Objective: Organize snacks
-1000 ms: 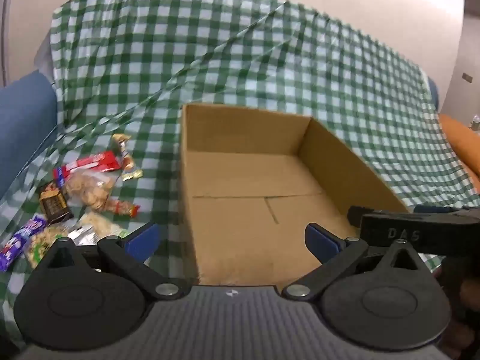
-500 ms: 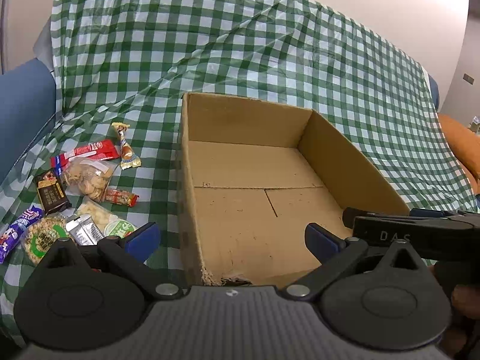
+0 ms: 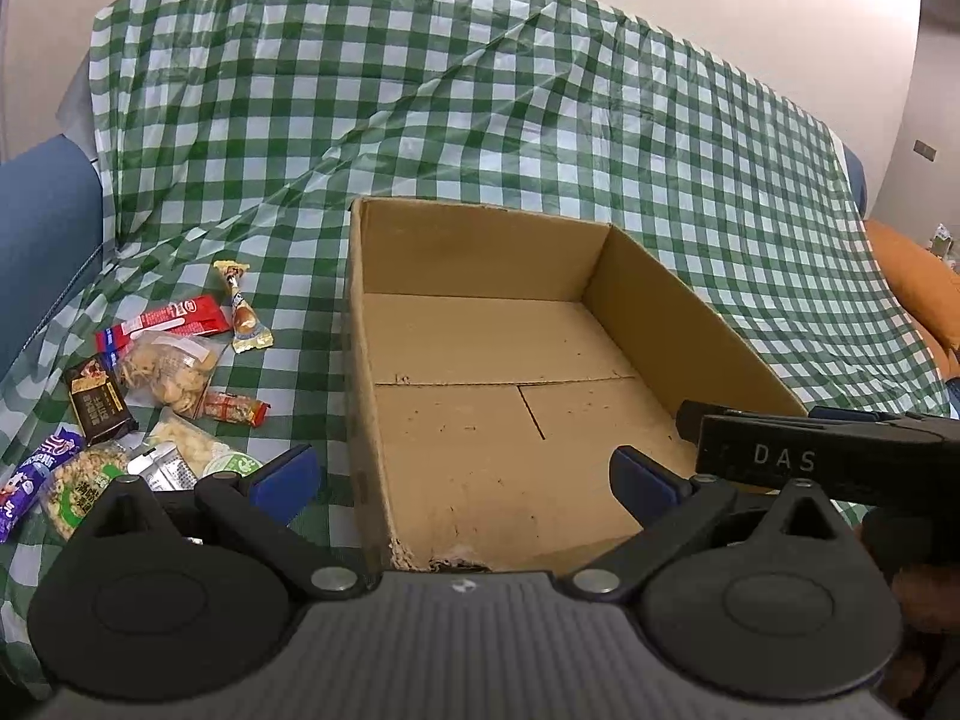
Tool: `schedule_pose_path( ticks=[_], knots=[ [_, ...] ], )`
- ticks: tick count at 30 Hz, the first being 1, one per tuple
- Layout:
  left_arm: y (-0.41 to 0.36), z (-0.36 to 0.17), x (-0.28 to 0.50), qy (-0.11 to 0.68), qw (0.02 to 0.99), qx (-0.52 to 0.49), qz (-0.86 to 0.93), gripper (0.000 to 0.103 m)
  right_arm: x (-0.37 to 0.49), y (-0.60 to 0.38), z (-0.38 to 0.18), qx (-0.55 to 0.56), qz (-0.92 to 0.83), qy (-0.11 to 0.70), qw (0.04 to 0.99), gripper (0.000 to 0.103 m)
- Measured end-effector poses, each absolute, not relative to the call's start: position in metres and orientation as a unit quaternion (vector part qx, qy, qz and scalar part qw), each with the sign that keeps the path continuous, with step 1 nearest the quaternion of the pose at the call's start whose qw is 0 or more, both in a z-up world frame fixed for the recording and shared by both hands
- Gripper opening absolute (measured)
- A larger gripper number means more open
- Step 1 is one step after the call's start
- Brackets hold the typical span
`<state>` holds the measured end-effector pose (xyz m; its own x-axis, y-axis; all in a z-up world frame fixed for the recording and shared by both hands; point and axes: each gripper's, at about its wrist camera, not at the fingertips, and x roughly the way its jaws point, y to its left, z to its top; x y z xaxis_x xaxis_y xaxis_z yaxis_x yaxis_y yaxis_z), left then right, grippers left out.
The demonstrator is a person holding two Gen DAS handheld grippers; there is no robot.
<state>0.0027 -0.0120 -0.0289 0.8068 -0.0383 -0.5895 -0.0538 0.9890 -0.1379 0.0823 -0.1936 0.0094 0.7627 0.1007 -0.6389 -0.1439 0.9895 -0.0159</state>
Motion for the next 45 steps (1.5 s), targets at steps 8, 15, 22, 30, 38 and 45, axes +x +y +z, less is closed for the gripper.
schedule_pose_path(
  ticks=[8,15,22,30,38,45],
  knots=[
    [-0.011,-0.028,0.003,0.313,0.947,-0.076,0.004,0.103,0.08,-0.193,0.006,-0.022,0.069,0.327,0.942,0.101],
    [-0.012,-0.028,0.002,0.314,0.946,-0.079,0.005,0.103,0.079,-0.191,0.004,-0.022,0.069,0.324,0.943,0.101],
    [-0.011,-0.027,0.003,0.316,0.945,-0.081,0.004,0.103,0.078,-0.19,0.004,-0.023,0.071,0.322,0.944,0.101],
    [-0.01,-0.026,0.003,0.317,0.945,-0.083,0.006,0.103,0.076,-0.189,0.004,-0.032,0.076,0.318,0.945,0.101],
    [-0.007,-0.021,0.002,0.316,0.945,-0.084,0.008,0.103,0.075,-0.189,0.004,-0.045,0.078,0.32,0.943,0.101],
    [0.011,-0.008,-0.005,0.288,0.954,-0.078,0.014,0.088,0.075,-0.19,0.004,-0.041,0.081,0.318,0.944,0.101]
  ],
)
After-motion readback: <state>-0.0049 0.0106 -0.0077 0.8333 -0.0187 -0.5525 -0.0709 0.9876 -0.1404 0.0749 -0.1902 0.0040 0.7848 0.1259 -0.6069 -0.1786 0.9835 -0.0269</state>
